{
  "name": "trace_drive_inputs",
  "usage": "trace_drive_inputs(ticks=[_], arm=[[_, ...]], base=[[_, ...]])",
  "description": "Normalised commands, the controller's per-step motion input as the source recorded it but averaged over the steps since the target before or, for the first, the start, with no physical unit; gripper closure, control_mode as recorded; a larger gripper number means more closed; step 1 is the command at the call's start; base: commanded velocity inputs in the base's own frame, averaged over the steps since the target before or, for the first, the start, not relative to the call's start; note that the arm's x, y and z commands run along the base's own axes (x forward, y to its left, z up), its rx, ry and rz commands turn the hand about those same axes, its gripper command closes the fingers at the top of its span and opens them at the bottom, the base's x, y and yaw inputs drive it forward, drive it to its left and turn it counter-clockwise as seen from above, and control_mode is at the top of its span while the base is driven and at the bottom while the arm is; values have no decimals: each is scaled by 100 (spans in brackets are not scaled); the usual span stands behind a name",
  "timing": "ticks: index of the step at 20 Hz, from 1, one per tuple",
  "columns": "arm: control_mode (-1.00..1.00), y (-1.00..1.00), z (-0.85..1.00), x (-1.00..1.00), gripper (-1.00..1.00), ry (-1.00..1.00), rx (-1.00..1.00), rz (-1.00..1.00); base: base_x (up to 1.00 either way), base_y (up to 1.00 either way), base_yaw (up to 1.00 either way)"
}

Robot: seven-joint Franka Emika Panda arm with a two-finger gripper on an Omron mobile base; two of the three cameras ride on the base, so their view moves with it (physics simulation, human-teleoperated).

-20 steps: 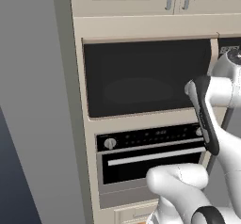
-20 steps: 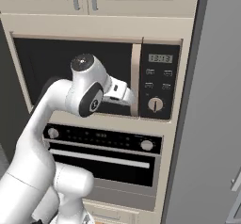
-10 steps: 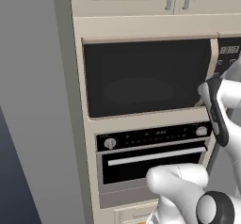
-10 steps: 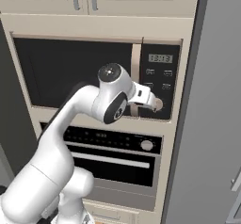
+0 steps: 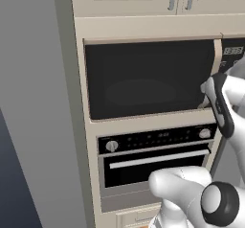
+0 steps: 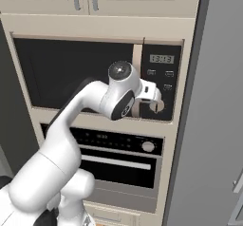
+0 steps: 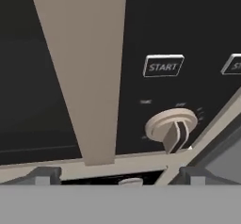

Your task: Place the sponge inside the microwave to prepare for sanitizing.

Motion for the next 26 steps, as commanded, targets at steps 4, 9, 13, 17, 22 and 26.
trace_drive_inputs(ticks=[4,9,13,17,22,26], arm=[[-100,0,0,15,-100,-4,0,0],[-100,1,0,10,-100,-10,0,0],[-100,0,0,10,-100,-6,0,0],[-100,3,0,31,-100,0,0,0],[-100,0,0,36,-100,0,1,1],[-100,-1,0,18,-100,0,0,8]], base=[[0,0,0],[0,0,0],[0,0,0],[0,0,0],[0,0,0],[0,0,0]])
